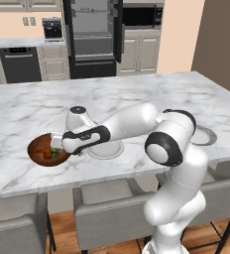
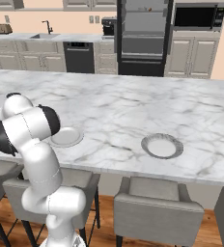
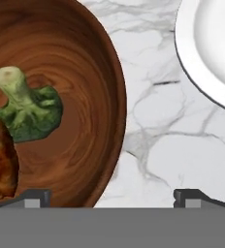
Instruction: Pick the chicken drumstick and broccoli from their plates and place them in the bowl. Then put the bowl in the fridge.
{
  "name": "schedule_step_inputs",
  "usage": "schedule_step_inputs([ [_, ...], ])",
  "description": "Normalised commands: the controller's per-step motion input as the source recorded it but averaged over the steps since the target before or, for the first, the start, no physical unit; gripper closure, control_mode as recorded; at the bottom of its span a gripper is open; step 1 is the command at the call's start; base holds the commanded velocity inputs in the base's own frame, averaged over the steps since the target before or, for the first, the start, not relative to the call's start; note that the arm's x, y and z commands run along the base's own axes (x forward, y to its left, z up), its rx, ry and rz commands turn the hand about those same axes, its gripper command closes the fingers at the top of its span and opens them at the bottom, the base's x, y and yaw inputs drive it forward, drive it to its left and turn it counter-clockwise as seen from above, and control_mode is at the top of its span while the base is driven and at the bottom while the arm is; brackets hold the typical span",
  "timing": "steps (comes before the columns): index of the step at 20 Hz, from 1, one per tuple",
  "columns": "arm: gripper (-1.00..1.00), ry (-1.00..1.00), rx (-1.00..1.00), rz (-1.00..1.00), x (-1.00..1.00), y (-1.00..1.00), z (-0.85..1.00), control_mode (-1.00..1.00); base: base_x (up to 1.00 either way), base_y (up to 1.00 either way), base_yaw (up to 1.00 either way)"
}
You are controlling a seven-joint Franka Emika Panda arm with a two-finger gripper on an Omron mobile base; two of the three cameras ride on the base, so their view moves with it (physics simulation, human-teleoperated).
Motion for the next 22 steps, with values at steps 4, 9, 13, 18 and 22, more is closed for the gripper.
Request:
schedule_step_inputs([
  [4,-1.0,0.0,0.0,-0.07,0.22,0.1,-0.11,-1.0,0.0,0.0,0.0],
  [9,-1.0,0.0,0.0,-0.06,0.18,0.07,-0.13,-1.0,0.0,0.0,0.0],
  [13,-1.0,0.0,0.01,-0.02,0.18,0.06,-0.12,-1.0,0.0,0.0,0.0],
  [18,-1.0,0.0,0.04,0.0,-0.01,0.0,-0.1,-1.0,0.0,0.0,0.0],
  [22,1.0,0.0,0.06,0.0,-0.01,0.05,-0.09,-1.0,0.0,0.0,0.0],
])
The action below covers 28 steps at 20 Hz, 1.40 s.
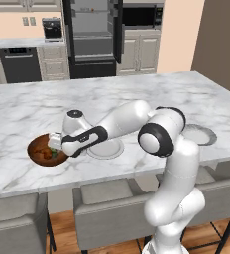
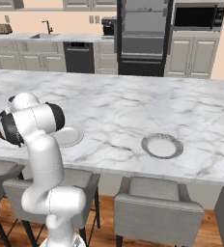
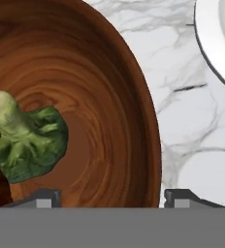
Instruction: Pick the chicken drumstick and broccoli from their plates and place them in the bowl. Then put the bowl in the fridge.
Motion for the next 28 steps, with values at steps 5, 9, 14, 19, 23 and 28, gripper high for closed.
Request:
schedule_step_inputs([
  [5,1.0,0.0,0.04,0.0,0.0,0.0,-0.08,-1.0,0.0,0.0,0.0],
  [9,1.0,0.01,0.08,0.0,-0.08,-0.03,0.04,-1.0,0.0,0.0,0.0],
  [14,1.0,0.0,0.13,0.0,-0.23,-0.17,0.4,-1.0,0.0,0.0,0.0],
  [19,1.0,0.0,0.13,-0.03,-0.25,-0.37,0.4,-1.0,0.0,0.0,0.0],
  [23,1.0,0.03,0.1,-0.1,-0.28,-0.52,0.34,-1.0,0.0,0.0,0.0],
  [28,1.0,0.04,0.01,-0.2,-0.25,-0.52,0.37,-1.0,0.0,0.0,0.0],
])
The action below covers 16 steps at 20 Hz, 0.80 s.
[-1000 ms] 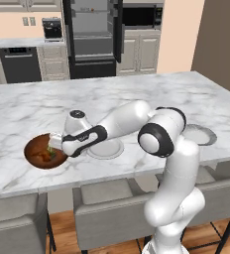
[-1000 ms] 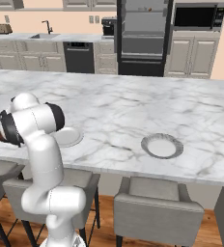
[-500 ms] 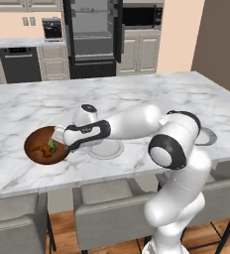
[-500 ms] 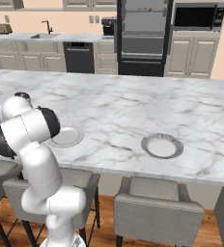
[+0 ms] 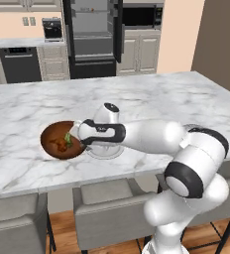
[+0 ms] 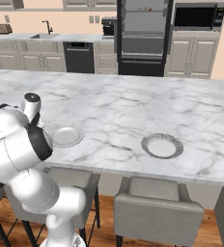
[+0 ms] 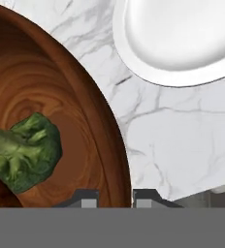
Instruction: Pick the chicken drumstick and broccoli from their plates and place them in the bowl. Then put the bowl in the fridge.
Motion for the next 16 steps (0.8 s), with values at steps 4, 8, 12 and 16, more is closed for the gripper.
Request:
schedule_step_inputs([
  [4,1.0,0.12,0.0,-0.25,-0.18,-0.53,0.42,-1.0,0.0,0.0,0.0],
  [8,1.0,0.16,0.0,-0.28,-0.12,-0.55,0.45,-1.0,0.0,0.0,0.0],
  [12,1.0,0.09,0.0,-0.31,-0.13,-0.57,0.38,-1.0,0.0,0.0,0.0],
  [16,1.0,0.0,0.0,-0.37,-0.03,-0.57,0.27,-1.0,0.0,0.0,0.0],
])
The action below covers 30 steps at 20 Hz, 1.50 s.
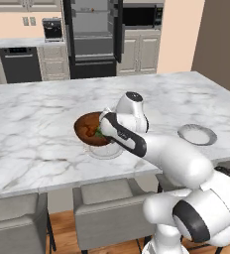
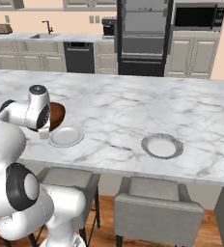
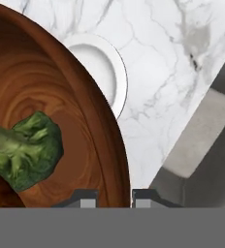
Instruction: Pick the chicken drumstick and broccoli from their plates and place them in the bowl. Then put the bowl in the fridge.
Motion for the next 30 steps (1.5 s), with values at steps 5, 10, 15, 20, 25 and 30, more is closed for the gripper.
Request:
schedule_step_inputs([
  [5,1.0,0.0,0.0,-0.42,0.0,-0.53,0.19,-1.0,0.0,0.0,0.0],
  [10,1.0,0.0,0.0,-0.4,0.0,-0.54,0.12,-1.0,0.0,0.0,0.0],
  [15,1.0,0.01,0.0,-0.22,0.0,-0.48,0.11,-1.0,0.0,0.0,0.0],
  [20,1.0,0.0,0.01,-0.01,-0.02,-0.42,0.05,-1.0,0.0,0.0,0.0],
  [25,1.0,0.0,0.02,0.12,-0.05,-0.37,0.02,-1.0,0.0,0.0,0.0],
  [30,1.0,0.0,0.0,0.24,-0.01,-0.09,0.01,-1.0,0.0,0.0,0.0],
])
